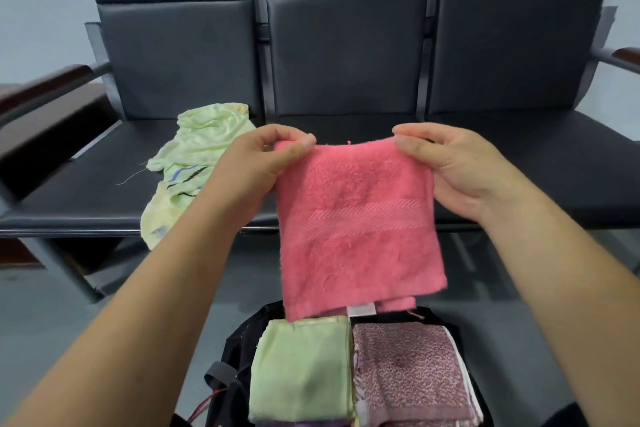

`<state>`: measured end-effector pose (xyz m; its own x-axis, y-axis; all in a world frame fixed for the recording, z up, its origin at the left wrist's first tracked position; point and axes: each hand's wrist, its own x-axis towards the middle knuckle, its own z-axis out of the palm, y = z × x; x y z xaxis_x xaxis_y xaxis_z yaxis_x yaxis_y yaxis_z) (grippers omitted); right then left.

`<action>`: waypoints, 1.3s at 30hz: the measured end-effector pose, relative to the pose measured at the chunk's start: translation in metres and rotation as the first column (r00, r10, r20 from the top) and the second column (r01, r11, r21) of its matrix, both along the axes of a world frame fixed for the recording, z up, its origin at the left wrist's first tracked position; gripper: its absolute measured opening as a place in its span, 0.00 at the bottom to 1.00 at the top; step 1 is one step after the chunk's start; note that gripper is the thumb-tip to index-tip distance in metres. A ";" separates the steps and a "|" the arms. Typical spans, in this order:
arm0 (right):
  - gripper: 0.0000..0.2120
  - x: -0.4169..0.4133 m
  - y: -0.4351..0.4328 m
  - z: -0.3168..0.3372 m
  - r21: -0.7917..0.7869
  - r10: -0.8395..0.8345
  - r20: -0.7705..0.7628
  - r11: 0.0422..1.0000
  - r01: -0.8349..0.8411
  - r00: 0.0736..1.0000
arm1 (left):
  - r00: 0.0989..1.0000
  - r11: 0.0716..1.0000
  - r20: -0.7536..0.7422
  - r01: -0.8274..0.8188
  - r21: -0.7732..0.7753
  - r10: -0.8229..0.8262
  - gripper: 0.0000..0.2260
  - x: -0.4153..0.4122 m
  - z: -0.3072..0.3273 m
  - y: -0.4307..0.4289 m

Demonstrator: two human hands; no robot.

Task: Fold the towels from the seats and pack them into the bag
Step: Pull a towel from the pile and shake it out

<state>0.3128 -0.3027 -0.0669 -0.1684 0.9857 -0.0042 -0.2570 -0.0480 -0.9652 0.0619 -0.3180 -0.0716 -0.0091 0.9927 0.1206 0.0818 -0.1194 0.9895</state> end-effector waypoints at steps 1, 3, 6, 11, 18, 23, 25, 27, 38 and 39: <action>0.22 0.002 0.001 -0.001 0.023 0.029 0.024 0.999 -0.030 0.999 | 0.999 1.000 -0.038 0.030 0.002 -0.030 0.14 -0.002 0.000 -0.001; 0.25 0.007 0.002 -0.004 0.070 0.044 0.110 0.996 -0.052 0.993 | 0.978 0.999 -0.207 0.026 0.038 -0.018 0.19 -0.007 0.000 -0.002; 0.24 0.011 0.002 -0.007 0.227 -0.127 0.409 0.973 0.034 0.904 | 0.854 0.985 -0.504 -0.053 0.162 0.129 0.21 -0.009 0.000 -0.002; 0.11 0.011 0.001 -0.012 0.396 -0.322 0.569 0.914 0.091 0.757 | 0.738 0.948 -0.620 -0.084 0.307 0.267 0.14 -0.001 -0.007 -0.001; 0.04 0.012 -0.006 -0.016 0.207 -0.047 0.101 0.978 0.026 0.994 | 0.943 0.941 -0.286 -0.071 0.332 0.172 0.04 0.007 -0.012 -0.005; 0.04 0.011 -0.013 -0.032 0.115 -0.082 0.084 0.991 0.072 0.993 | 0.946 0.974 -0.310 -0.024 0.224 0.095 0.05 0.015 -0.038 -0.001; 0.02 0.016 -0.015 -0.044 0.071 -0.122 0.086 0.991 0.116 0.989 | 0.924 0.979 -0.368 -0.033 0.203 0.107 0.07 0.018 -0.049 0.001; 0.03 0.023 -0.015 -0.062 0.005 -0.168 0.096 0.986 0.169 0.981 | 0.910 0.986 -0.405 -0.023 0.162 0.087 0.08 0.025 -0.062 0.003; 0.09 0.081 -0.043 -0.179 -0.587 -0.032 0.291 0.783 0.205 0.956 | 0.918 0.857 -0.279 0.110 -0.503 -0.281 0.08 0.080 -0.173 -0.015; 0.09 0.085 -0.047 -0.188 -0.620 -0.008 0.315 0.755 0.212 0.949 | 0.920 0.830 -0.255 0.119 -0.545 -0.299 0.08 0.084 -0.184 -0.018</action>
<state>0.3973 -0.3499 -0.2551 0.0504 0.7430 -0.6674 -0.0289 -0.6669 -0.7446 0.1456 -0.3364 -0.2556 0.1550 0.8832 -0.4426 0.4316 0.3425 0.8345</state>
